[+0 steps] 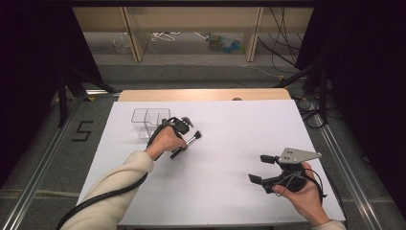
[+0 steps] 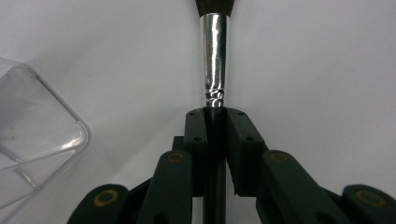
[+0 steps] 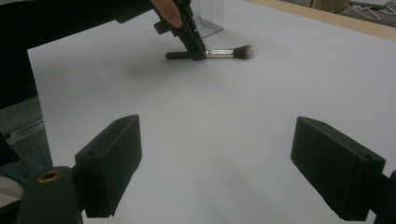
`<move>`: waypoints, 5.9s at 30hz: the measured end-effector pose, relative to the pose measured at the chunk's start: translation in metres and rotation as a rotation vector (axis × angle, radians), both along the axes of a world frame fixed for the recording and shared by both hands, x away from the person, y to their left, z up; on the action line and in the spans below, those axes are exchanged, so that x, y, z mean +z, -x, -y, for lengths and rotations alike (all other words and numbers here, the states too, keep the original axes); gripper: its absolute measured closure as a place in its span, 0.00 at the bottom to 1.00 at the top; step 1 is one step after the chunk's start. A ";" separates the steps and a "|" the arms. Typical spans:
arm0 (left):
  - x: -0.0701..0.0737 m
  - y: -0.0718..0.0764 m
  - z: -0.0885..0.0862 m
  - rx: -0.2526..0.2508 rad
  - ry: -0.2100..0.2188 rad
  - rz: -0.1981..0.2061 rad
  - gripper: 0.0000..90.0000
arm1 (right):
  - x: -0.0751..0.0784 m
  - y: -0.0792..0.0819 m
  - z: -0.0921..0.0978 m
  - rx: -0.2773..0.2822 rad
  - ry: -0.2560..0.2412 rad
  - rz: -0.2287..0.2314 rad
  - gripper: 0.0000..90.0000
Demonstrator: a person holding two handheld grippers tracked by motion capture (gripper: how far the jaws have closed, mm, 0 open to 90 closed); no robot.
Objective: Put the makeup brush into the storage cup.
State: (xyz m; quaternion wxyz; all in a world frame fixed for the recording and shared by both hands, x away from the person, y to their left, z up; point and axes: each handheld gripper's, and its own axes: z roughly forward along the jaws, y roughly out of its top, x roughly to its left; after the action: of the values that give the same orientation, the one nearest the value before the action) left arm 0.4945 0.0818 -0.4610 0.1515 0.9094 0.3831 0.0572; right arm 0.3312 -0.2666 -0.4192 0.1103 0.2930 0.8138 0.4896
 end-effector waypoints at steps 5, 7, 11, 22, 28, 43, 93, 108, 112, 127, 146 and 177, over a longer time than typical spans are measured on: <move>-0.001 0.001 -0.001 0.000 0.015 0.011 0.88 | 0.000 0.000 0.000 0.001 -0.003 -0.003 0.19; -0.001 0.001 -0.001 0.002 0.017 0.011 0.88 | 0.000 0.000 0.000 0.001 -0.003 0.001 0.19; -0.001 0.004 -0.003 0.003 0.037 0.025 0.88 | 0.000 -0.001 0.000 -0.001 0.002 -0.004 0.19; 0.011 0.012 -0.012 -0.010 0.120 0.115 0.88 | 0.001 0.000 0.001 -0.004 0.016 -0.018 0.19; 0.019 0.018 -0.021 -0.002 0.184 0.167 0.88 | 0.000 0.000 0.000 -0.003 0.003 -0.014 0.19; 0.020 0.036 -0.035 -0.002 0.270 0.241 0.88 | 0.000 -0.001 0.000 -0.010 0.017 -0.014 0.19; 0.022 0.048 -0.062 0.115 0.469 0.510 0.88 | -0.001 -0.002 0.000 -0.004 0.005 -0.014 0.19; 0.026 0.049 -0.066 0.162 0.530 0.592 0.88 | -0.001 -0.002 0.000 -0.003 0.005 -0.014 0.19; 0.027 0.049 -0.067 0.160 0.534 0.620 0.88 | -0.001 -0.002 0.000 -0.003 0.005 -0.015 0.19; 0.031 0.049 -0.070 0.165 0.560 0.740 0.88 | -0.001 -0.002 0.000 -0.002 0.005 -0.015 0.19; 0.033 0.052 -0.076 0.236 0.612 0.824 0.88 | -0.001 -0.002 0.000 -0.001 0.005 -0.014 0.19; 0.034 0.049 -0.083 0.281 0.650 0.887 0.88 | -0.001 -0.002 0.000 -0.001 0.003 -0.014 0.19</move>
State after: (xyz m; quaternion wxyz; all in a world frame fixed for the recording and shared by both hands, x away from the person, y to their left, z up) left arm 0.4456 0.1647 -0.4268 0.5610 0.6454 0.3979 0.3323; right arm 0.3328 -0.2665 -0.4207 0.1052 0.2965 0.8153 0.4861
